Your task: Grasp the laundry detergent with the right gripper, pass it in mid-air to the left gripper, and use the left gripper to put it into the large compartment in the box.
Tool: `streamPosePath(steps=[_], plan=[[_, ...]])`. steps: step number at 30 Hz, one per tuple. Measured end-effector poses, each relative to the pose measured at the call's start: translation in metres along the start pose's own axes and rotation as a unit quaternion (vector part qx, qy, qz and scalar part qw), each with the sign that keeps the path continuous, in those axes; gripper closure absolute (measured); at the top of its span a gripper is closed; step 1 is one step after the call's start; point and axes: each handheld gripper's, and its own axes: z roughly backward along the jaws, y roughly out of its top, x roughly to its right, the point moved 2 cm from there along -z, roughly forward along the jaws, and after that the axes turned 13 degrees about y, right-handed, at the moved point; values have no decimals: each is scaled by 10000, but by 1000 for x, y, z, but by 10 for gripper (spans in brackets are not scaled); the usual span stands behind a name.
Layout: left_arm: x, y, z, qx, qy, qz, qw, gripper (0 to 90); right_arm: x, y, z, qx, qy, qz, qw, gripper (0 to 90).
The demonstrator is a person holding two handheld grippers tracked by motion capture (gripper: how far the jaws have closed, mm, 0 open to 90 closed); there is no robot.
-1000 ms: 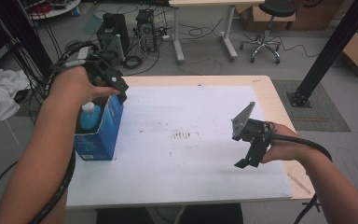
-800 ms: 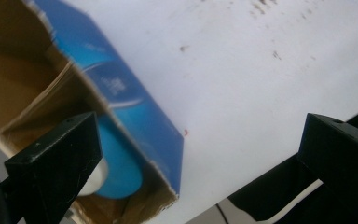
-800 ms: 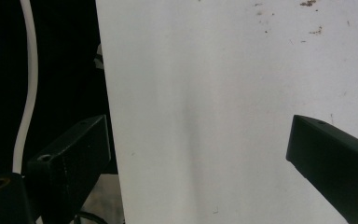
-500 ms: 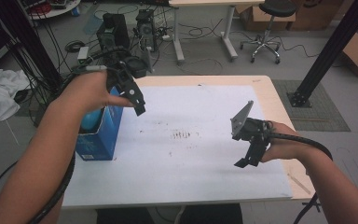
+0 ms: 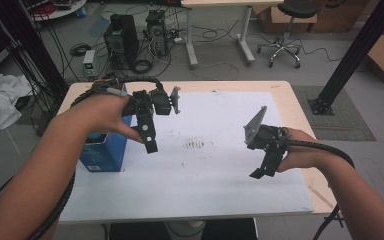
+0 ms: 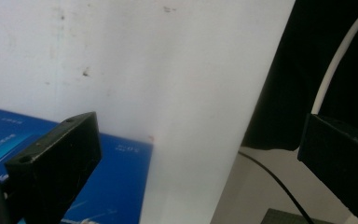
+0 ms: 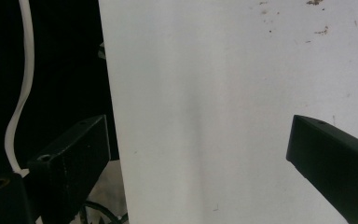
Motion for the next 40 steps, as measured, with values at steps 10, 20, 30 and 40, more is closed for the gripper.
streamPosePath(steps=[10,20,30,40], plan=[[5,7,-8,82,-79,-232,9997,1,11,7,10,-108,-8,42,9999,59],[7,9,-9,156,-116,-377,9991,1,18,15,9,-107,11,83,9999,59],[8,10,-8,247,-113,-396,9988,1,17,16,10,-110,-8,89,9999,60],[10,11,-9,271,-136,-451,9985,1,14,18,12,-112,-43,43,9999,59]])
